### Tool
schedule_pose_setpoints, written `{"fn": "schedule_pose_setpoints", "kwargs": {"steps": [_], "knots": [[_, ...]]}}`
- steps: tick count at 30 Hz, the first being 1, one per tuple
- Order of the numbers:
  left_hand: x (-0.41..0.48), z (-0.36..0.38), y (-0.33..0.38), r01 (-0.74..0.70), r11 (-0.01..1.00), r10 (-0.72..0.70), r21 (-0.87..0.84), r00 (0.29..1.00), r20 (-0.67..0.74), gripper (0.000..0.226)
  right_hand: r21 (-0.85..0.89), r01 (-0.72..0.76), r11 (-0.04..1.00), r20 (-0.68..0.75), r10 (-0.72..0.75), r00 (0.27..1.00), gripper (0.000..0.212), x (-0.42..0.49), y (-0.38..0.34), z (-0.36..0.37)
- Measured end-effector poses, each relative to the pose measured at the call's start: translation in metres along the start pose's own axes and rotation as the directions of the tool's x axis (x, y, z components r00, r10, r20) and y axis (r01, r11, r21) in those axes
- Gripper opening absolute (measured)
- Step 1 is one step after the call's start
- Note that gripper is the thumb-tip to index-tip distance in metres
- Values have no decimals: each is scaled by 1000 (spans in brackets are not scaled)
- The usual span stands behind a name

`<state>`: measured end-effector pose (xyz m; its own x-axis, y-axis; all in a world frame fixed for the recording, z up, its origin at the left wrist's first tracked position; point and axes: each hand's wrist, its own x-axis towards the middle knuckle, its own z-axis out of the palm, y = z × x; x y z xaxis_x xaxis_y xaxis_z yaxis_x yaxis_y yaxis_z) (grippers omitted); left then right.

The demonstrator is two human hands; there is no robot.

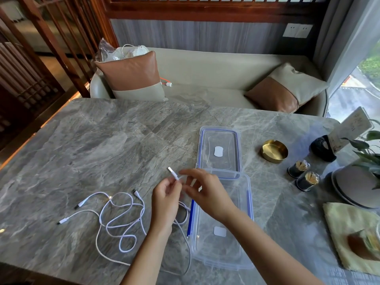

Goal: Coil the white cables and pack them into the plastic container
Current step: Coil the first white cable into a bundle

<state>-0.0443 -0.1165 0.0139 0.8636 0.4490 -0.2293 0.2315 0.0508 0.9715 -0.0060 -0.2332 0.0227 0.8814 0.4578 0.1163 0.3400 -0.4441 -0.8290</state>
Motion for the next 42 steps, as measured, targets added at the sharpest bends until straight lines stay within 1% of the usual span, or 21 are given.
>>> {"fn": "schedule_pose_setpoints", "kwargs": {"steps": [2,4,6,8,13,18,20,22,24,27,29,30,31,32,34,35,36,37,39,41,42], "knots": [[1,-2,2,49,997,-50,-60,999,-13,28,96,-61,994,-48,66,997,20,2,-1,-2],[2,-7,4,73,995,-71,-66,997,35,28,297,-159,941,-53,183,982,5,5,1,-7],[2,-11,7,74,996,-69,-51,993,97,30,424,-239,874,32,249,968,12,6,2,-14],[3,-13,9,60,996,-52,-60,990,134,32,496,-272,825,100,256,961,15,6,2,-17],[4,-16,9,70,997,-71,10,970,234,25,641,-295,709,116,290,950,14,6,2,-17],[10,-30,15,133,987,-157,87,909,386,23,674,-314,669,87,350,933,14,7,0,-18],[13,-32,17,120,992,-128,46,928,349,20,736,-304,605,57,392,918,16,7,-1,-19],[14,-30,18,105,993,-90,-50,965,246,17,750,-323,576,74,413,908,26,7,-3,-23],[14,-26,18,80,982,-56,-170,988,145,16,658,-426,621,214,388,897,42,4,-8,-22],[14,-20,20,42,969,-25,-245,997,71,18,452,-539,711,479,316,819,53,-6,-18,-5],[11,-16,21,22,971,-7,-239,998,62,20,452,-590,670,529,331,781,51,-13,-22,9],[10,-15,20,7,975,6,-222,998,60,20,501,-617,607,513,366,777,48,-15,-24,15],[9,-15,20,-10,981,21,-195,998,55,21,573,-642,509,493,412,766,44,-18,-27,21],[8,-16,20,-32,987,41,-159,998,50,21,656,-660,367,490,458,742,39,-20,-31,26],[7,-19,21,-91,991,95,-93,995,41,23,779,-626,-36,549,521,653,31,-22,-39,36],[6,-20,21,-120,990,123,-69,992,40,25,794,-559,-239,589,532,608,30,-23,-44,39],[5,-22,22,-146,988,148,-43,988,40,24,788,-475,-392,615,534,580,31,-23,-48,42],[3,-23,22,-167,986,168,-14,985,42,23,778,-398,-486,625,536,568,30,-22,-52,42],[-1,-24,23,-196,980,194,31,980,47,19,773,-288,-565,614,553,564,25,-20,-59,41],[-6,-25,24,-212,976,209,55,976,56,17,792,-223,-569,584,597,551,20,-17,-62,40],[-7,-27,24,-228,971,224,71,973,56,16,816,-201,-542,553,631,544,17,-16,-63,40]]}}
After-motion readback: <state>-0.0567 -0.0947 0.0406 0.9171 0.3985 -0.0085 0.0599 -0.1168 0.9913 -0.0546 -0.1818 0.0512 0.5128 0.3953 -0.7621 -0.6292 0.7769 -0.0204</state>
